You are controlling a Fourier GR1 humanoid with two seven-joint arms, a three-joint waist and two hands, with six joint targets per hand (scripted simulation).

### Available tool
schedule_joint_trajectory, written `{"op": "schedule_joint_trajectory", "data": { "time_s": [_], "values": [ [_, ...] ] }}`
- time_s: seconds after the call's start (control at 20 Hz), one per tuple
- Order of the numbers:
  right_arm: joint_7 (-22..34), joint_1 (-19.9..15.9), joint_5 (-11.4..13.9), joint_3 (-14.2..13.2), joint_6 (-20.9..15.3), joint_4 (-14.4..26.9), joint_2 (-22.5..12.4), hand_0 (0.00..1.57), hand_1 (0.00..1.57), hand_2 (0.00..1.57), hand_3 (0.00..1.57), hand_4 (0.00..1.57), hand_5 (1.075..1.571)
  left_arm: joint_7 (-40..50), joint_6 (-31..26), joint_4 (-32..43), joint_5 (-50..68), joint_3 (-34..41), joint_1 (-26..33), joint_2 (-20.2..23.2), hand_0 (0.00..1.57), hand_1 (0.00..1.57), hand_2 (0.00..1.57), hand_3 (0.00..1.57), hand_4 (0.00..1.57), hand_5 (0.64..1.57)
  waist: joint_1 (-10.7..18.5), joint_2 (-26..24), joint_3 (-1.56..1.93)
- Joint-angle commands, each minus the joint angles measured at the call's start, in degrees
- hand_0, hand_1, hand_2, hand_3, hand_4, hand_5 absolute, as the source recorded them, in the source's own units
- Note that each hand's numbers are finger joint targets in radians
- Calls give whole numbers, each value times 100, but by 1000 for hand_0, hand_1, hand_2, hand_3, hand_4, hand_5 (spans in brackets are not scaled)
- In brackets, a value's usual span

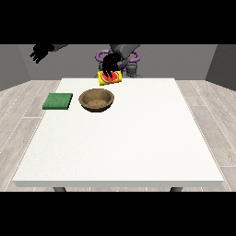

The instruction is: Pick the cup and pour the ball into the bowl, then pick the bowl and place it on the pad

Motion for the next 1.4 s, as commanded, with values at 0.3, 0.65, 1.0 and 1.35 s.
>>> {"op": "schedule_joint_trajectory", "data": {
  "time_s": [0.3,0.65,1.0,1.35],
  "values": [
    [-53,-408,147,98,-208,326,68,0,0,0,271,691,1548,398,-1895,-1266,-438,-964,150,-12,167,167,1194,1571,1134,1570,8,-5,-8],
    [-15,-23,263,12,-619,290,171,0,0,0,107,740,1551,32,-661,-1941,125,116,528,325,748,748,1571,1544,1105,1556,783,-285,-14],
    [80,-169,286,-89,-979,143,152,0,0,0,106,780,1558,-1269,40,-3101,2901,2536,817,732,423,423,143,14,1223,1537,1395,-180,-88],
    [-206,-53,361,-155,-1444,326,572,0,0,0,0,778,1558,-2044,-1200,-4008,5695,4385,755,838,0,0,0,0,1058,1570,1976,199,-54]
  ]
}}
